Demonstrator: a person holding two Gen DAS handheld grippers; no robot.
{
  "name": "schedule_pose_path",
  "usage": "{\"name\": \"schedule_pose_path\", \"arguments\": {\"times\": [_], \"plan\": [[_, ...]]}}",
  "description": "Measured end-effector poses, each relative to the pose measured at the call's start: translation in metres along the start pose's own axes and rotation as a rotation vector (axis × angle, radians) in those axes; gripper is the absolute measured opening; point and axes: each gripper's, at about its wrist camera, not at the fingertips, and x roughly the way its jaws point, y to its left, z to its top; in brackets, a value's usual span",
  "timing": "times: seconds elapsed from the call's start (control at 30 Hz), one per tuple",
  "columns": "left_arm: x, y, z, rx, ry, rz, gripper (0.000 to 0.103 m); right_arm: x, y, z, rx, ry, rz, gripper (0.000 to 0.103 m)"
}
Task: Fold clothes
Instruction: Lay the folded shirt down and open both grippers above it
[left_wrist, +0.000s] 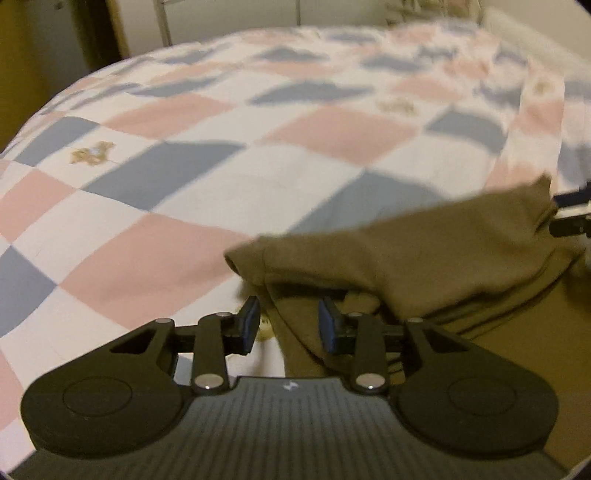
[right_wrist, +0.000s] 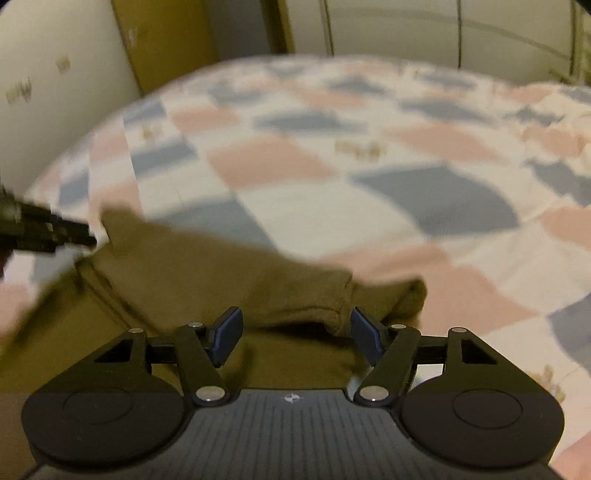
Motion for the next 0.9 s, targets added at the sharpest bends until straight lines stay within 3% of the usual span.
{"name": "schedule_pose_path", "arguments": {"times": [0.07,0.17,0.2,0.4,0.7,0.9], "plan": [[0.0,-0.004,0.005,0.007,-0.002,-0.002,0.029,0.004,0.002,0.003,0.001,0.001,0.015,0.068],[0.02,-0.015,-0.003,0.029,0.106,0.008,0.029,0.031,0.011,-0.011,-0.039,0.149,-0.009,0.068],[0.024,-0.02,-0.006,0.024,0.136,0.026,0.029,0.03,0.015,-0.018,-0.06,0.146,-0.033,0.068],[-0.011,-0.034,-0.013,-0.03,0.143,0.02,0.029,-0.025,0.037,-0.03,0.051,0.009,-0.064,0.067],[-0.063,-0.05,-0.036,-0.094,0.24,0.021,0.03,-0.08,0.091,-0.069,0.176,-0.01,-0.093,0.066],[-0.109,-0.043,-0.053,-0.105,0.222,0.01,0.031,-0.127,0.129,-0.09,0.203,-0.067,-0.118,0.066]]}}
